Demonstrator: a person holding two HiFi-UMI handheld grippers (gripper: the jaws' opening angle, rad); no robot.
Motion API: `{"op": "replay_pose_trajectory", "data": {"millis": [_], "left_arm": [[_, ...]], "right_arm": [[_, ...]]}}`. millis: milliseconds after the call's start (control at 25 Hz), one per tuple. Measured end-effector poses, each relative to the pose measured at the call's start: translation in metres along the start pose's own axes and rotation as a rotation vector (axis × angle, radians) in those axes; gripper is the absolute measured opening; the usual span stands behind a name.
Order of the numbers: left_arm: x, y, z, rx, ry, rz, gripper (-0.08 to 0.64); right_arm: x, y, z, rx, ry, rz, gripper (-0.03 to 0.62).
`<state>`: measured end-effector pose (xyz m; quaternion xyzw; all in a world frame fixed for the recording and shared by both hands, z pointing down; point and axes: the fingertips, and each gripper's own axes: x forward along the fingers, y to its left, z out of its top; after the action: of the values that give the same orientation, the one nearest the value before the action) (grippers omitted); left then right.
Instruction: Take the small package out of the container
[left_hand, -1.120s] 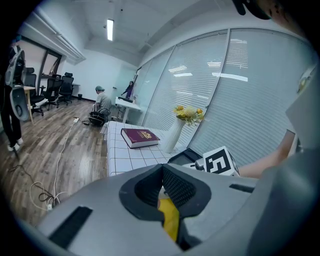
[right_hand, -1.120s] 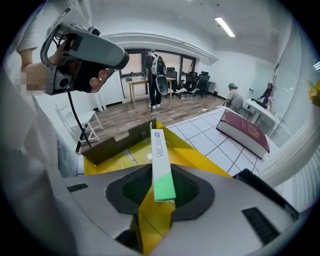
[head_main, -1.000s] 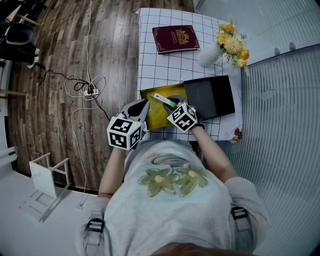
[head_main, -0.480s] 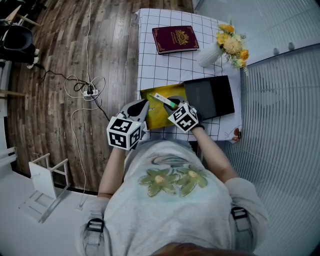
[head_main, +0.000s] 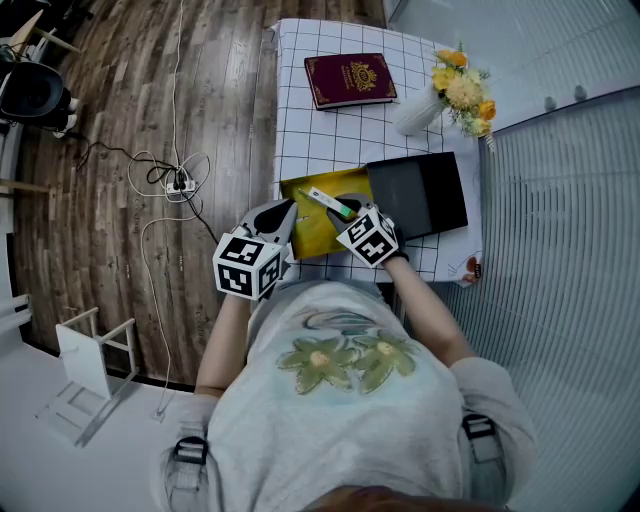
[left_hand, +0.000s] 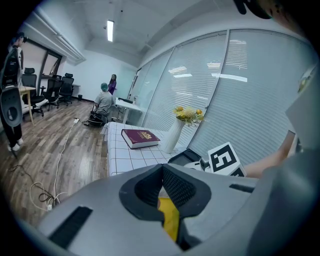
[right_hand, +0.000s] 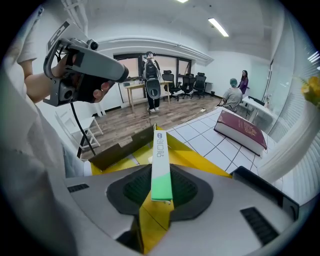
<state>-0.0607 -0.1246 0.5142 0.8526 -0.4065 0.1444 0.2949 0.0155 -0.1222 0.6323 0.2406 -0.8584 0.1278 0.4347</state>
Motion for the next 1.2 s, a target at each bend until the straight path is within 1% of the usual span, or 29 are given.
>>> {"op": "replay_pose_trajectory", "data": {"millis": [440,1200], "left_arm": [[0.001,-0.001,0.000,0.001,0.001,0.002,0.008],[0.003,-0.003,0.000,0.012,0.012,0.002,0.008]], "right_arm": [[-0.009,-0.001,0.004,0.020,-0.017,-0.008,0.091],[-0.039,0.002,0.029,0.033,-0.102,-0.026,0.091]]}}
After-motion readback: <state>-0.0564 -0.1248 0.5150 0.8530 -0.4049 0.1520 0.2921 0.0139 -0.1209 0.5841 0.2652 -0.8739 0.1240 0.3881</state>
